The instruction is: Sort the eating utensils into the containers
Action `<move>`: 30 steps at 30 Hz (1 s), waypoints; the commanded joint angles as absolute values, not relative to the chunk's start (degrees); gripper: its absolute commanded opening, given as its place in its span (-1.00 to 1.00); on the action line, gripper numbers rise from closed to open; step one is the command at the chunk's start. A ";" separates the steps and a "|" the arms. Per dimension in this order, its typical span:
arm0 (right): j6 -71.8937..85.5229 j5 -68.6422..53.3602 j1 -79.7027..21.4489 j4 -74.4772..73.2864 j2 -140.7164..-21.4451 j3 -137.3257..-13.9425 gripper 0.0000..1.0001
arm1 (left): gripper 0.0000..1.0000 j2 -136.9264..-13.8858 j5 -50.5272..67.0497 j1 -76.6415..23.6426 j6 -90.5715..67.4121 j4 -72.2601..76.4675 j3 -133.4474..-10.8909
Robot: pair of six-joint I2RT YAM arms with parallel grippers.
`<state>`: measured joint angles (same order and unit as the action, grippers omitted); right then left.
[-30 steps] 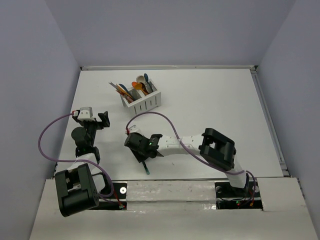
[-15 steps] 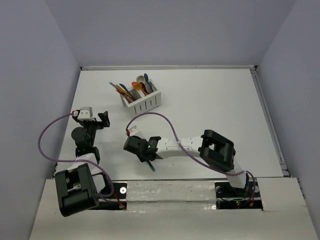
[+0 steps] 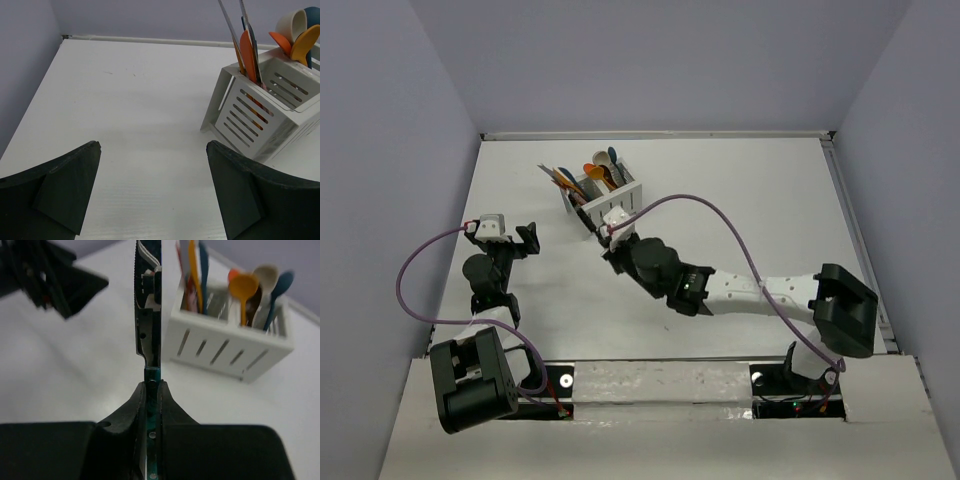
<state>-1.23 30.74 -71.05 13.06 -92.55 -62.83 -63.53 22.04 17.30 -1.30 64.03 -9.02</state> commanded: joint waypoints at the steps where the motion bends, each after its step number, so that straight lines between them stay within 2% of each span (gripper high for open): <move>1: -16.61 19.62 -62.07 51.74 -93.24 -62.39 -1.00 | 0.98 -62.93 21.89 17.49 -0.26 67.68 -9.32; 5: -20.65 11.97 -56.08 61.60 -102.02 -71.96 -1.00 | 0.98 -62.93 21.88 17.49 -0.26 67.67 -9.32; 8: -19.34 8.18 -53.27 58.45 -110.19 -82.86 -1.00 | 0.98 -63.19 22.15 17.49 -0.26 67.59 -9.58; 14: -15.74 4.58 -52.12 56.25 -121.98 -93.41 -1.00 | 0.98 -63.63 22.41 17.49 -0.26 67.06 -9.93; 30: -12.39 2.37 -49.04 57.31 -130.87 -90.00 -1.00 | 0.98 -64.25 22.32 17.49 -0.26 66.62 -10.55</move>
